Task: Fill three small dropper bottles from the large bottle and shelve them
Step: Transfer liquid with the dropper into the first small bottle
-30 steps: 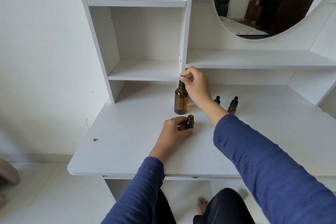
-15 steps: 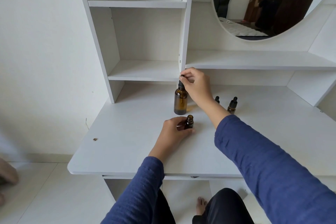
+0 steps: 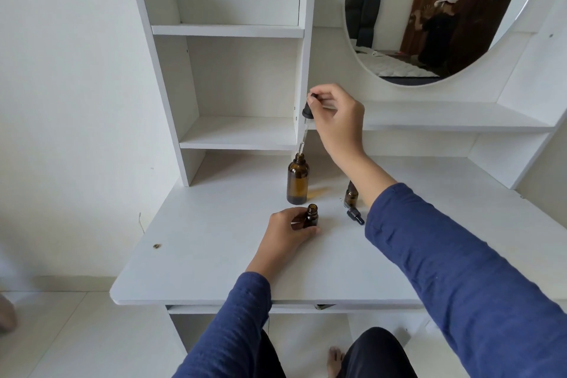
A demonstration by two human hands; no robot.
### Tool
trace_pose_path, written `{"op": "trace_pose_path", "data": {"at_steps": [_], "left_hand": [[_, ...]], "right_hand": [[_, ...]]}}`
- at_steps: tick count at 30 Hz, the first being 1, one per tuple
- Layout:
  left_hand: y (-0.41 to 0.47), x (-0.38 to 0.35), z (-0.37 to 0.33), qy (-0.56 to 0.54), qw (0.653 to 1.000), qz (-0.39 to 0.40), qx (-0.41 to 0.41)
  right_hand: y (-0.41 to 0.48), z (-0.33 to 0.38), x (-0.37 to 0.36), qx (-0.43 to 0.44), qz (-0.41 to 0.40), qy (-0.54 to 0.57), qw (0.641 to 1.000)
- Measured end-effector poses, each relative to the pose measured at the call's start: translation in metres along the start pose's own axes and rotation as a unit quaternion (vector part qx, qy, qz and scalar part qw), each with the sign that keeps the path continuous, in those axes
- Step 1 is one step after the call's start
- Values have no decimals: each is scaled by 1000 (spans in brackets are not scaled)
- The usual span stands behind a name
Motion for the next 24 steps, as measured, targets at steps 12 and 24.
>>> {"op": "trace_pose_path", "data": {"at_steps": [12,24], "left_hand": [[0,0,-2,19,1000,-9,-8],[-2,0,-6,22,1000,-12,-18]], "right_hand": [[-39,-6,24,-6,38,-12,999],[-57,-17,18,-23,65,-6,998]]}}
Point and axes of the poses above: each hand's wrist, its own y-axis towards the middle knuckle, its own x-axis out of the back of the hand, z = x × y, the point moved 5 cm from there along y, towards the middle knuckle, and after that the axes turned 4 degrees about z, right-handed, at the moved point
